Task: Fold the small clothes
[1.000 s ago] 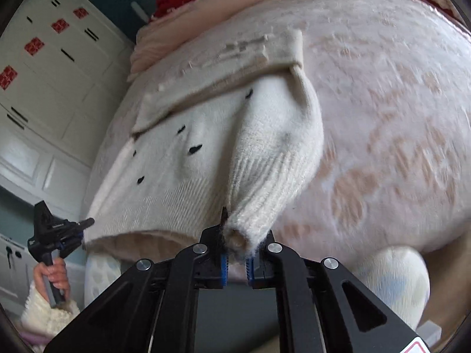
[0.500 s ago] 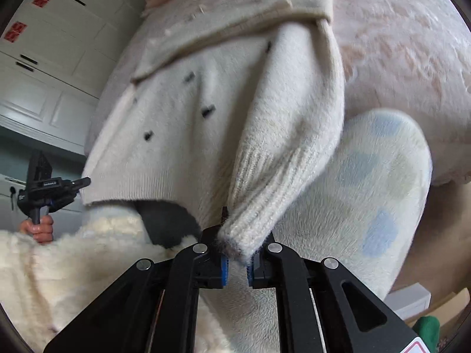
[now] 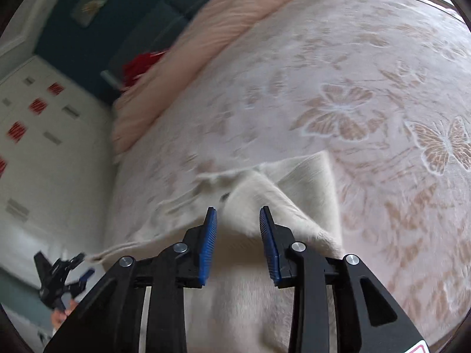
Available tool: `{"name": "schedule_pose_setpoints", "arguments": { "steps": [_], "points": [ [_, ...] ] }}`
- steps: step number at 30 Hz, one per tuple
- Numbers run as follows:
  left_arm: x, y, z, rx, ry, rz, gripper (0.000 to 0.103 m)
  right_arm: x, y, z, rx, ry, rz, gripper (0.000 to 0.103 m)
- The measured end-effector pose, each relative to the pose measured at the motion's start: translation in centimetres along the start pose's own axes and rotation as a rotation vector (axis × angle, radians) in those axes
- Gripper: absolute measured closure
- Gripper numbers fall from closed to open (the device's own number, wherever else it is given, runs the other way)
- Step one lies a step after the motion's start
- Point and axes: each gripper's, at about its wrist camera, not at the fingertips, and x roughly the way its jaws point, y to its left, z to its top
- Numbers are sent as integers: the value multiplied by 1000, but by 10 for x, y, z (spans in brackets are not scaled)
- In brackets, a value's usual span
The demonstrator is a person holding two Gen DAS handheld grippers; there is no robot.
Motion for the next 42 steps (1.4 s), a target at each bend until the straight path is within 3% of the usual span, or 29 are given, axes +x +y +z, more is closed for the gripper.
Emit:
{"name": "schedule_pose_setpoints", "arguments": {
  "steps": [1, 2, 4, 6, 9, 12, 14, 15, 16, 17, 18, 20, 26, 29, 31, 35, 39, 40, 41, 42],
  "points": [
    [11, 8, 5, -35, 0, 18, 29, 2, -4, 6, 22, -14, 3, 67],
    [11, 19, 6, -59, 15, 8, 28, 2, -9, 9, 35, -31, 13, 52],
    [12, 38, 6, -89, 52, -30, 24, -11, -12, 8, 1, -62, -4, 39],
    [12, 47, 3, -68, 71, -65, 17, -16, -13, 1, -104, -54, -39, 38],
    [27, 39, -5, 39, 102, -55, 15, -4, -16, -11, -234, 2, -127, 38],
    [57, 20, -13, 145, 179, -66, 15, 22, -24, -15, -251, 40, -164, 38],
    [77, 9, -20, 205, 224, -48, 25, 39, -27, -16, -237, 67, -180, 40],
    [87, 7, -23, 222, 248, -10, 38, 48, -28, -17, -234, 94, -180, 44],
    [95, 7, -25, 225, 272, 15, 59, 54, -28, -19, -234, 109, -183, 58],
    [100, 8, -27, 222, 292, 29, 70, 56, -26, -20, -239, 114, -187, 86],
    [102, 11, -28, 220, 299, 30, 87, 58, -24, -22, -253, 129, -188, 95],
    [93, 14, -25, 206, 287, -23, 94, 51, -19, -25, -276, 117, -184, 96],
    [11, -13, 5, 210, 126, -172, 95, -34, 27, 1, -309, -99, -35, 96],
    [-12, -34, 29, 225, 36, -184, 94, -59, 49, 27, -314, -186, 8, 96],
    [-6, -41, 42, 224, 12, -170, 94, -55, 52, 44, -312, -214, -11, 96],
    [49, -38, 50, 162, 98, -124, 94, 4, 22, 60, -211, -118, -64, 95],
    [104, -18, 23, 152, 205, 14, 88, 66, -11, 41, -169, 62, -203, 90],
    [103, -11, 18, 136, 197, 23, 84, 63, -11, 35, -173, 57, -228, 87],
    [96, -3, 12, 115, 183, 23, 77, 54, -9, 29, -178, 30, -226, 78],
    [88, 4, 9, 102, 175, 14, 54, 39, -7, 22, -191, 3, -206, 69]
  ]
}}
